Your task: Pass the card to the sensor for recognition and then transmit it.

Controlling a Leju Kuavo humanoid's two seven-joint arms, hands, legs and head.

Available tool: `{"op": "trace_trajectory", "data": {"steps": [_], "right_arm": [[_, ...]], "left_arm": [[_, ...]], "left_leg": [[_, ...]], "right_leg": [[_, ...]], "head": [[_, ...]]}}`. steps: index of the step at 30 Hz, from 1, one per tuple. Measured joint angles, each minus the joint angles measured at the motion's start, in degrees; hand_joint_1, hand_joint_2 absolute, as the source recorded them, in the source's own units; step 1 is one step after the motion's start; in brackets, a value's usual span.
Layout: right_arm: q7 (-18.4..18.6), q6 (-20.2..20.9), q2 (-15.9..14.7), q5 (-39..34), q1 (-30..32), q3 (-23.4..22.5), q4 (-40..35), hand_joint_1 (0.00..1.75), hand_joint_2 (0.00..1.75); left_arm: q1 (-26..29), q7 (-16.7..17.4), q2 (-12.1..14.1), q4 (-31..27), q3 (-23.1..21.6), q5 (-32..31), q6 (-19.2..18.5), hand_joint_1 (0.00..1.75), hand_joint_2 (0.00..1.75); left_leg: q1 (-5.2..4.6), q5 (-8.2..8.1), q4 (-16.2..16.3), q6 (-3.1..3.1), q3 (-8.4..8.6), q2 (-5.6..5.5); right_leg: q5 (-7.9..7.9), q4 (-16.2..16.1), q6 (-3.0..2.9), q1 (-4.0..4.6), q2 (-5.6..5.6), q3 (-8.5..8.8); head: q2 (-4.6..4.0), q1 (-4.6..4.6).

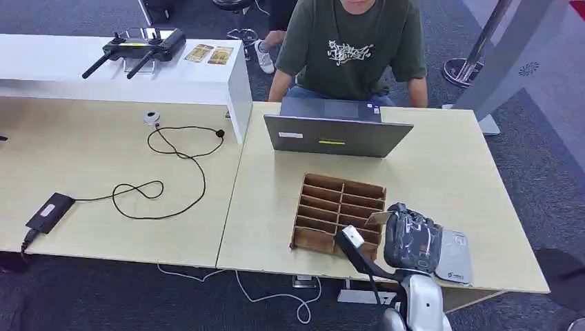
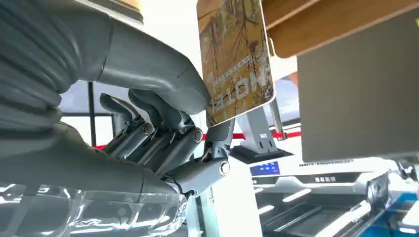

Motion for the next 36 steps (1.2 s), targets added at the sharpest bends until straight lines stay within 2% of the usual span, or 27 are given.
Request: {"op": "trace_trajectory", "data": {"steps": [4,9,15,21,31,36], "right_arm": [[-2.4,-3.7,0.9,-5.4,0.7,-1.7,-1.1,1.75,1.75],[-7.4,-10.4,2.1,-17.6,0.9,-4.8,-2.8,1.75,1.75],[-12.5,-13.8,3.6,-29.1,0.4,-8.1,-3.5,1.75,1.75],[-14.5,-14.8,4.8,-35.4,-2.2,-9.8,-3.2,1.75,1.75],[-14.6,-14.8,5.7,-39.5,-7.4,-10.7,-1.5,1.75,1.75],[-14.3,-14.6,6.3,-40.3,-11.6,-11.2,1.0,1.75,1.75]], "left_arm": [[0.0,0.1,-0.1,0.0,0.0,-0.4,0.0,0.00,0.00],[0.0,0.4,-0.4,0.0,-0.1,-1.2,-0.3,0.00,0.00],[-0.1,0.9,-0.9,0.0,-0.2,-1.6,-0.5,0.00,0.00],[-0.2,0.9,-1.0,0.0,-0.5,-2.1,-1.0,0.00,0.00],[-0.4,1.2,-1.7,0.0,-1.7,-2.9,-1.1,0.00,0.00],[-1.1,1.4,-1.9,0.0,-2.1,-3.0,-2.9,0.00,0.00]], "left_leg": [[0.00,0.00,0.0,0.00,0.00,0.00],[0.00,0.00,0.0,0.00,0.00,0.00],[0.00,0.00,0.0,0.00,0.00,0.00],[0.00,0.01,0.0,0.00,0.01,0.01],[-0.01,0.01,0.0,0.00,0.00,0.02],[0.00,0.03,0.0,0.01,0.00,0.02]], "right_leg": [[0.00,0.0,0.00,0.00,0.01,0.00],[0.00,0.0,0.00,-0.01,0.00,0.00],[0.00,0.0,0.00,0.00,0.01,0.00],[0.01,0.0,0.00,0.00,0.02,0.00],[0.01,0.0,0.00,-0.01,0.02,0.01],[0.03,0.0,-0.01,0.00,0.01,0.01]], "head": [[0.00,0.00],[0.00,0.00],[0.00,0.00],[0.00,0.00],[0.00,0.00],[0.00,0.00]]}}
